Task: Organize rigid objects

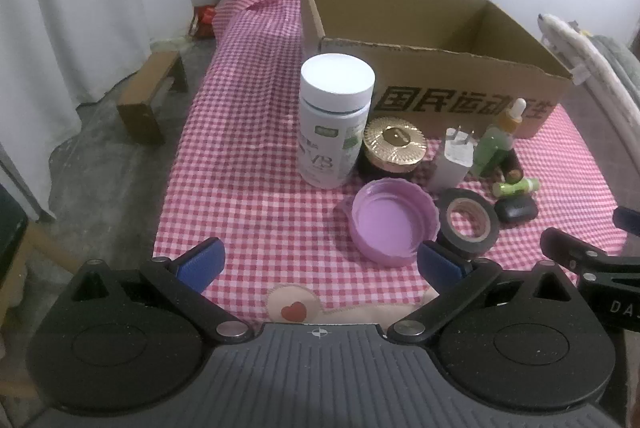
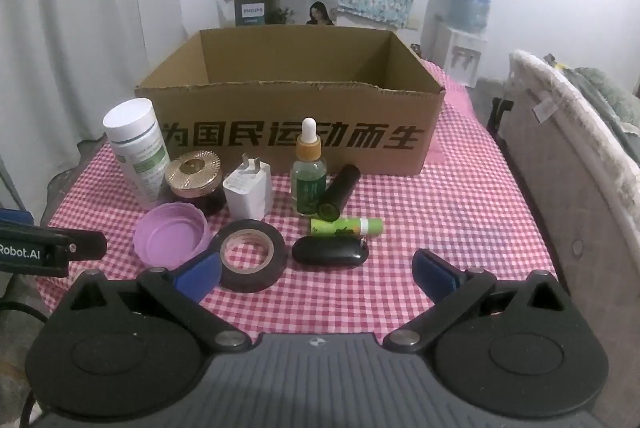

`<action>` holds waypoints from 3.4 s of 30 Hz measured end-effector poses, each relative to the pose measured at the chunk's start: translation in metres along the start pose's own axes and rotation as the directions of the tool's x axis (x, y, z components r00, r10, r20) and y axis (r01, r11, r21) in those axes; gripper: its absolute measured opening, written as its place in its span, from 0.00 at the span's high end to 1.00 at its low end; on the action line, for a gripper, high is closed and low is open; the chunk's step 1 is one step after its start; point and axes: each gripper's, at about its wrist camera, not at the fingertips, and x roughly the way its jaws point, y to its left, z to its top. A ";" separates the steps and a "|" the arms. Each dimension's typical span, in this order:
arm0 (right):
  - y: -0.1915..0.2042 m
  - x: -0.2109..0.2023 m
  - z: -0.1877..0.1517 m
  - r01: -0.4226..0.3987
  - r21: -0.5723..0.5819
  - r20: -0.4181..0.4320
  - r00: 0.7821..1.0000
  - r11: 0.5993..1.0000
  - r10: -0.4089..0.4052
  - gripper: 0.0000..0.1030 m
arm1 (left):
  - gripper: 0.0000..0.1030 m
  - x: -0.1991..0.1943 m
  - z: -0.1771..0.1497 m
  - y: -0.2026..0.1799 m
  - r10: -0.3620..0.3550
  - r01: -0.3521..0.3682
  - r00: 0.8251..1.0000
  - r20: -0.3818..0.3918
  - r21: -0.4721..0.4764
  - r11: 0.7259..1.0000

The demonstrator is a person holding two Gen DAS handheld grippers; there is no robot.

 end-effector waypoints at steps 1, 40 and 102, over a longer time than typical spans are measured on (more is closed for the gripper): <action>0.000 0.000 0.000 -0.001 0.001 -0.001 1.000 1.000 0.001 0.00 | 0.00 0.000 0.000 0.000 0.000 0.000 1.000 0.000 0.000 1.000; 0.002 0.002 0.001 -0.017 0.007 -0.003 1.000 1.000 0.017 0.00 | 0.00 0.002 -0.001 -0.002 0.022 -0.022 1.000 -0.015 0.015 1.000; -0.070 0.017 0.003 -0.137 0.197 0.084 0.989 0.971 0.122 0.16 | 0.09 0.012 0.022 -0.060 -0.376 0.303 0.918 0.127 0.387 0.871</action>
